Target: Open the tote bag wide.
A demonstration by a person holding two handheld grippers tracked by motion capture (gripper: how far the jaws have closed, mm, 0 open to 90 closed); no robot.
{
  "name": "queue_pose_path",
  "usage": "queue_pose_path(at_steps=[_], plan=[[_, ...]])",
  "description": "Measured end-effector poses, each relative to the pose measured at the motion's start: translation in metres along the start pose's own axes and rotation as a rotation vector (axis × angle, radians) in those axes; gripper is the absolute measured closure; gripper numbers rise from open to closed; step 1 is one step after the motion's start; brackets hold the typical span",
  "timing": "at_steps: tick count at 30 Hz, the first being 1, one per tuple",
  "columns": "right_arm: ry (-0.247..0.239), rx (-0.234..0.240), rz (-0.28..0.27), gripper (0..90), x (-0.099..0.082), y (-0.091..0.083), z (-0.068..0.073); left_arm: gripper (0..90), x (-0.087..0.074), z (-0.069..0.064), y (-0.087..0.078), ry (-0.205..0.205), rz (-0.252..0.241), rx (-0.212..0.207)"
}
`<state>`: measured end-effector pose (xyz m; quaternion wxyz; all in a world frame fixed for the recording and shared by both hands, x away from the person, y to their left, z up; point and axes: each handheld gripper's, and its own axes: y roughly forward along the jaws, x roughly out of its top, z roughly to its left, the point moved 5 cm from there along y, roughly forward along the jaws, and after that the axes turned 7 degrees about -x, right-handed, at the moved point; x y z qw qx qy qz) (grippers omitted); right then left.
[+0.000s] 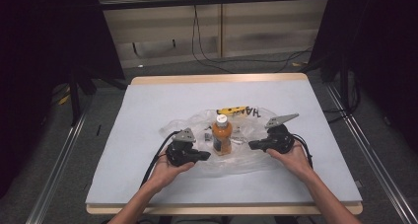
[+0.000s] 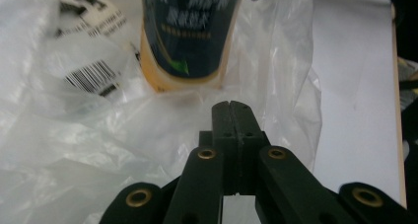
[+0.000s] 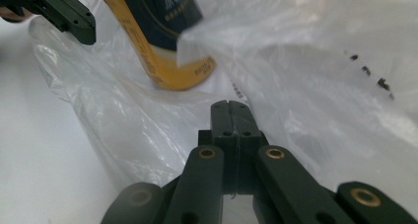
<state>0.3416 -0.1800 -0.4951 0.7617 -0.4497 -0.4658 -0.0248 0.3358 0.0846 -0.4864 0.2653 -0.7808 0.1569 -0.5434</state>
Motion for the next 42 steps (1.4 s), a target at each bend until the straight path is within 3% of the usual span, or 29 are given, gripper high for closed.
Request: queue_pose_path(at_steps=[7, 12, 20, 21, 26, 28, 31, 36, 42], plan=[[0.007, -0.023, -0.104, 90.0, 0.007, -0.016, 0.002, 90.0, 0.008, -0.004, -0.014, 0.006, -0.093, 0.014], [0.002, -0.037, -0.147, 90.0, 0.009, -0.024, 0.007, 90.0, 0.011, -0.009, -0.029, 0.017, -0.163, 0.034], [0.005, -0.056, -0.212, 89.5, 0.013, -0.039, 0.016, 87.7, 0.010, -0.010, -0.046, 0.017, -0.216, 0.051], [0.001, -0.064, -0.221, 83.8, 0.013, -0.041, 0.016, 86.6, 0.011, -0.011, -0.047, 0.021, -0.218, 0.054], [0.003, -0.077, -0.245, 70.8, 0.010, -0.052, 0.021, 71.6, 0.008, -0.017, -0.052, 0.034, -0.223, 0.090], [0.003, -0.102, -0.259, 57.8, 0.008, -0.056, 0.023, 57.1, 0.008, -0.020, -0.053, 0.033, -0.232, 0.120], [0.004, -0.115, -0.285, 48.5, 0.006, -0.065, 0.025, 45.7, 0.006, -0.026, -0.057, 0.051, -0.238, 0.151], [0.018, -0.145, -0.299, 31.8, 0.000, -0.076, 0.025, 25.5, 0.004, -0.027, -0.066, 0.035, -0.261, 0.181], [0.044, -0.171, -0.289, 16.6, -0.011, -0.086, 0.022, 13.3, -0.003, -0.030, -0.075, 0.027, -0.258, 0.207]])
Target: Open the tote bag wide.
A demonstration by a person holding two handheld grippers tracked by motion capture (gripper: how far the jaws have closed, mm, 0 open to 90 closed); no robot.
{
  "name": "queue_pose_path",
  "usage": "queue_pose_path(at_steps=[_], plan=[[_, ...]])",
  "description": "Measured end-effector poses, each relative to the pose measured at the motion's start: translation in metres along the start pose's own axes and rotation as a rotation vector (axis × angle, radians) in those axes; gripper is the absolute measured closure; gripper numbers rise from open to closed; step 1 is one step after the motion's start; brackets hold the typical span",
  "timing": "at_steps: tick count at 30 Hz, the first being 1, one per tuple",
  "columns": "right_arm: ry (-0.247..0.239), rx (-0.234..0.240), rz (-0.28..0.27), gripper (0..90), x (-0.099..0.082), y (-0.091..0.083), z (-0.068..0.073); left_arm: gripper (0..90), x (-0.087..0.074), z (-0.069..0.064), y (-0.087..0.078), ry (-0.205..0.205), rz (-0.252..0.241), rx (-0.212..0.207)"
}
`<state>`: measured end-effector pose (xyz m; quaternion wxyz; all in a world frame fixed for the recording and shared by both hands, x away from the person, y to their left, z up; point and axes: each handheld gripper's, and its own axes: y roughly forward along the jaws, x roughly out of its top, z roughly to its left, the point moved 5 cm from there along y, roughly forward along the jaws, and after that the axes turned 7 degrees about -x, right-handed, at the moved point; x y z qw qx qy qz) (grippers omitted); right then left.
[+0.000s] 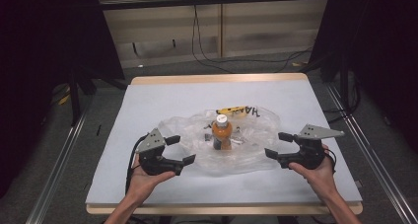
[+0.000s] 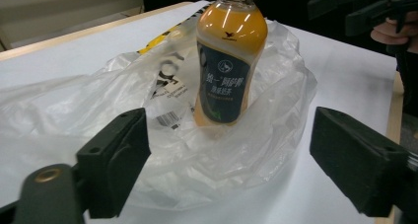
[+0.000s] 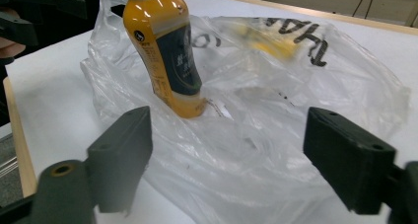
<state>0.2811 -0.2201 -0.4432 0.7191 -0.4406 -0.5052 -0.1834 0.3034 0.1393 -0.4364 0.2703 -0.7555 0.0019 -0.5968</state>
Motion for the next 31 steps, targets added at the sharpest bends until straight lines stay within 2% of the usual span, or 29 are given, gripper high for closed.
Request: queue_pose_path(at_steps=[4, 8, 10, 12, 14, 17, 19, 21, 22, 25, 27, 29, 31], plan=[[0.028, -0.025, -0.004, 9.8, -0.005, -0.011, -0.005, 8.4, -0.007, -0.002, -0.008, 0.008, 0.015, 0.035], [0.049, -0.048, -0.022, 5.7, -0.008, -0.022, -0.008, 6.0, -0.017, 0.001, -0.019, -0.033, 0.002, 0.054], [0.051, -0.052, -0.028, 5.4, -0.012, -0.028, -0.009, 5.9, -0.023, 0.004, -0.024, -0.044, 0.009, 0.065], [0.070, -0.045, -0.027, 6.2, -0.016, -0.034, -0.010, 5.8, -0.029, 0.006, -0.030, -0.075, 0.024, 0.076], [0.077, -0.063, -0.041, 5.9, -0.019, -0.039, -0.011, 4.7, -0.036, 0.009, -0.039, -0.075, 0.030, 0.114], [0.078, -0.092, -0.042, 5.2, -0.025, -0.045, -0.013, 4.0, -0.043, 0.014, -0.051, -0.104, 0.003, 0.144], [0.079, -0.106, -0.031, 4.5, -0.030, -0.048, -0.014, 3.2, -0.050, 0.015, -0.057, -0.092, 0.007, 0.161], [0.084, -0.122, -0.032, 4.5, -0.035, -0.052, -0.015, 3.2, -0.056, 0.018, -0.062, -0.117, -0.003, 0.185], [0.083, -0.131, -0.035, 4.3, -0.038, -0.053, -0.015, 2.9, -0.059, 0.018, -0.064, -0.137, -0.011, 0.185], [0.078, -0.149, -0.027, 4.5, -0.044, -0.056, -0.016, 2.9, -0.063, 0.021, -0.073, -0.140, -0.040, 0.195], [0.083, -0.155, -0.016, 4.5, -0.049, -0.057, -0.017, 2.6, -0.064, 0.024, -0.076, -0.168, -0.055, 0.199], [0.077, -0.163, -0.001, 4.7, -0.053, -0.057, -0.016, 2.6, -0.065, 0.025, -0.078, -0.162, -0.046, 0.222], [0.079, -0.160, -0.004, 4.7, -0.054, -0.057, -0.018, 2.6, -0.066, 0.024, -0.077, -0.157, -0.046, 0.215]])
